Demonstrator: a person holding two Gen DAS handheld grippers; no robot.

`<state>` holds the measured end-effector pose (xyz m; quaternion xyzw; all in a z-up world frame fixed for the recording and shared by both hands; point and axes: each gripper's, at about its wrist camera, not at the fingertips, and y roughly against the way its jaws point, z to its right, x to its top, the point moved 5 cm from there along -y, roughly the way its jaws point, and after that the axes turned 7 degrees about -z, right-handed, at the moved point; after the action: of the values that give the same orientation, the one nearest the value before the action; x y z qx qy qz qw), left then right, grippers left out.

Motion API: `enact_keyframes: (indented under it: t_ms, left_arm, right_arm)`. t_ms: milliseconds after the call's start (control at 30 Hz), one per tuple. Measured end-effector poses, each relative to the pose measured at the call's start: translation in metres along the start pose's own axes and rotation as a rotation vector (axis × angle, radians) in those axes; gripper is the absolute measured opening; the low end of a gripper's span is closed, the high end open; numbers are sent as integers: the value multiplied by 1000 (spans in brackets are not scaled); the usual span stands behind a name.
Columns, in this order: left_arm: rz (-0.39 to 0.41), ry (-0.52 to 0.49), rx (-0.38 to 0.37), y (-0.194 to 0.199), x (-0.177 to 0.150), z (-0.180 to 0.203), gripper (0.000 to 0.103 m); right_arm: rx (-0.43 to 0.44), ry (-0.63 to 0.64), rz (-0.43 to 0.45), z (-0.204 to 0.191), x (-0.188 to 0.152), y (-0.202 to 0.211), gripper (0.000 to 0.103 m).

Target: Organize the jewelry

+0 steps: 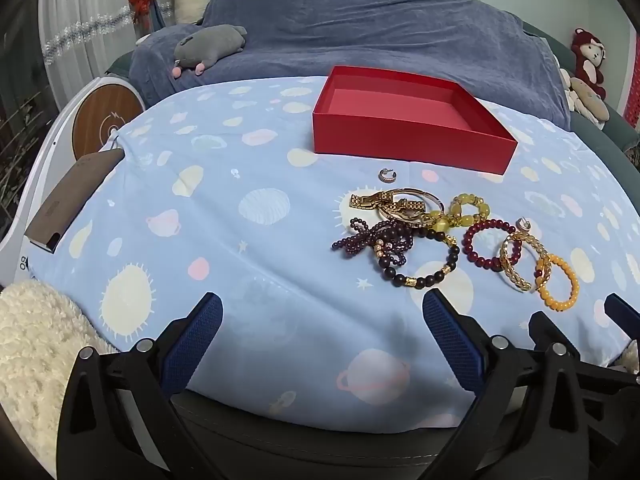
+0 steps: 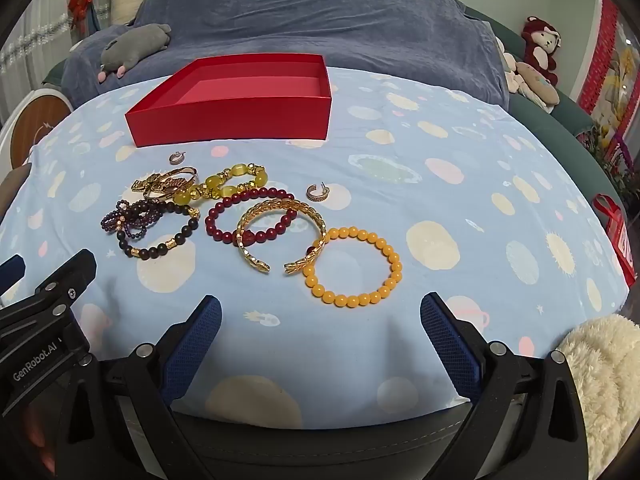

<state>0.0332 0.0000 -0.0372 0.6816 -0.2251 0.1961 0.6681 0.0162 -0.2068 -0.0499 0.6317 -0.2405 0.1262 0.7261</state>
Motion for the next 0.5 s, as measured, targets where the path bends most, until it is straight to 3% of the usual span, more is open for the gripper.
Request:
enact_keyframes:
  t_ms: [500]
  left_arm:
    - [-25,62,2,-3,-1,-17,96]
  right_arm:
    - [-1,-15,4,5,2,2,96]
